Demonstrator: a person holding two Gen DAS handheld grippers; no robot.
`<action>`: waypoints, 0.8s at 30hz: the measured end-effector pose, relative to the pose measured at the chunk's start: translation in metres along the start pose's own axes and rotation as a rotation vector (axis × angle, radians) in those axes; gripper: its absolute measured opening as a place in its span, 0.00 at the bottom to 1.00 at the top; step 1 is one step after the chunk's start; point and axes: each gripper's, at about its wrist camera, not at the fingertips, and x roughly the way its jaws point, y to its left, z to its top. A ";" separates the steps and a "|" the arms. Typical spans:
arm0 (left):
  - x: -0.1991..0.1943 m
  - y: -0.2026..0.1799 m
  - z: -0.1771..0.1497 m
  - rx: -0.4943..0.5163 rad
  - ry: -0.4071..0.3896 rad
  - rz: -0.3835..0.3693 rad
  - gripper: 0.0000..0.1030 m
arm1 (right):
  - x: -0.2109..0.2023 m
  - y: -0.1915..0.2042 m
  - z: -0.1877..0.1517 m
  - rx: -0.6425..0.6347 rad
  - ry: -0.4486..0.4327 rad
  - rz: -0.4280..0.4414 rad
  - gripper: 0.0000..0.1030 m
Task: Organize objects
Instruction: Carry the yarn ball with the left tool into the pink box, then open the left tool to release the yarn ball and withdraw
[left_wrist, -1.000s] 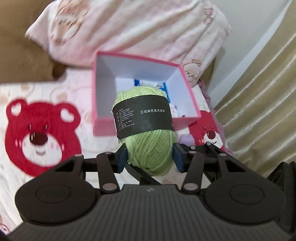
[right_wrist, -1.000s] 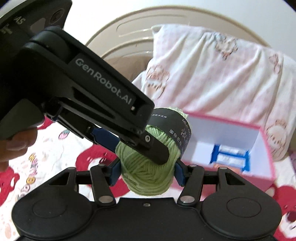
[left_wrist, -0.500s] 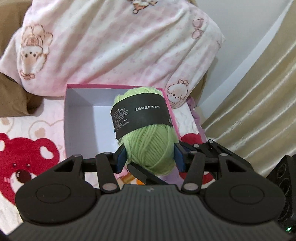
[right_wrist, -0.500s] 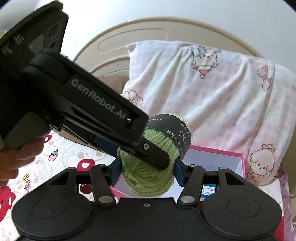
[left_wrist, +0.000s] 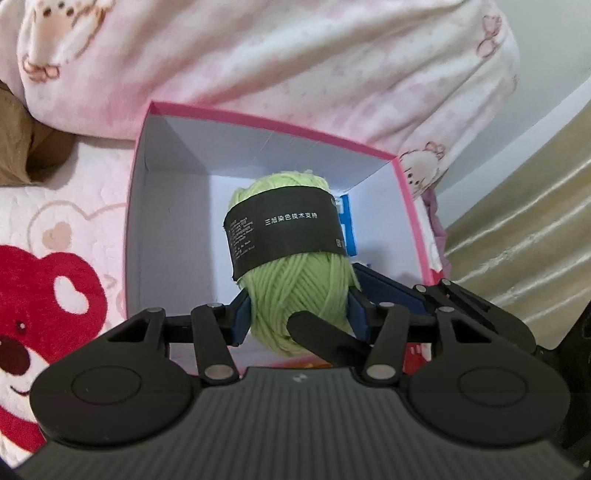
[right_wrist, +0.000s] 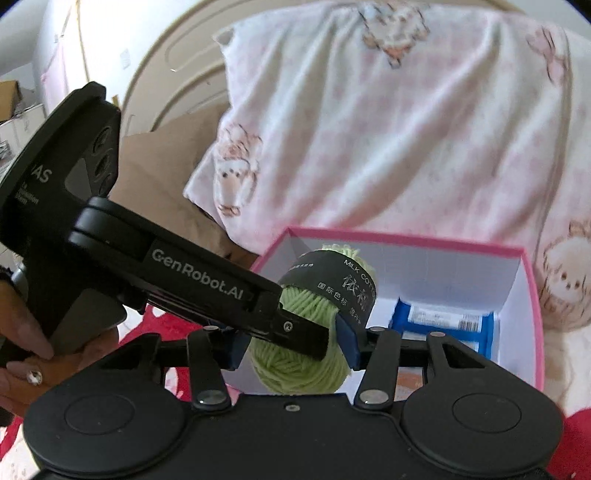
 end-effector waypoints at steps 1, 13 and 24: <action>0.006 0.002 0.000 0.005 0.003 0.006 0.50 | 0.010 -0.004 -0.005 0.010 0.012 -0.020 0.52; 0.042 0.024 -0.004 -0.003 0.048 0.088 0.50 | 0.034 -0.016 -0.040 0.075 0.076 -0.007 0.52; 0.051 0.022 -0.004 0.006 0.068 0.119 0.42 | 0.036 -0.037 -0.049 0.107 0.136 0.002 0.56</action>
